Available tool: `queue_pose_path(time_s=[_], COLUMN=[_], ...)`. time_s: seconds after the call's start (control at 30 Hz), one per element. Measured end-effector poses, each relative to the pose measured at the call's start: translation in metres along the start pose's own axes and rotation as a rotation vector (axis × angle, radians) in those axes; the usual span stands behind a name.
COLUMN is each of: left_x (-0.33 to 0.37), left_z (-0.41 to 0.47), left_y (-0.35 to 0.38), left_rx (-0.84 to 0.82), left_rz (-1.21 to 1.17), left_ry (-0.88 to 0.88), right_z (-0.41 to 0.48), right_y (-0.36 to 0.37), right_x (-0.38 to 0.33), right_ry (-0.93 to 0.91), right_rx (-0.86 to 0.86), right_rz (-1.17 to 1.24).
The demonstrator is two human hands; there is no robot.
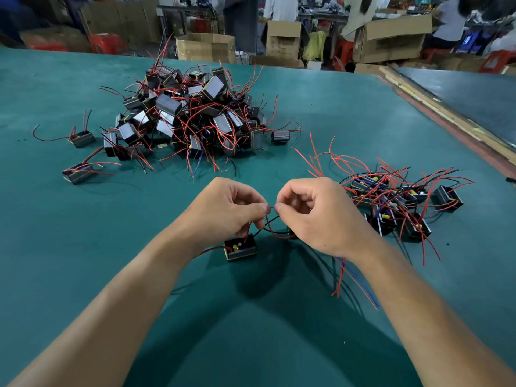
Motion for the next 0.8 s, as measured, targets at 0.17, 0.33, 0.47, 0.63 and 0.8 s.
queue_pose_path(time_s=[0.17, 0.33, 0.47, 0.63, 0.8], left_x=[-0.0003, 0.0003, 0.0003, -0.0018, -0.0026], left_z=[-0.0012, -0.0033, -0.0045, -0.0025, -0.0022], left_y=[-0.0017, -0.0016, -0.0016, -0.0023, -0.0007], left_rx=[-0.043, -0.110, -0.118, -0.116, -0.117], left_rz=[-0.001, 0.001, -0.010, -0.003, -0.010], left_ry=[0.008, 0.036, 0.056, 0.085, 0.117], right_z=[-0.0021, -0.0018, -0.0013, -0.0004, 0.0000], right_y=[-0.0004, -0.0016, -0.0013, -0.0012, 0.0015], right_x=[-0.0043, -0.0036, -0.0035, -0.0044, -0.0017], right_ry=[-0.112, -0.131, -0.084, -0.011, 0.057], right_rx=[0.000, -0.002, -0.005, -0.041, -0.018], right_rz=[-0.076, -0.111, -0.071, -0.032, -0.045])
Point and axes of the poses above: each hand's wrist, its own z-axis towards the middle knuckle, its own y-axis out of the palm, x = y × z, the point moved 2 cm from there along z, towards the middle knuckle, and after that the axes turned 1 degree about -x, right-handed, at the moved point
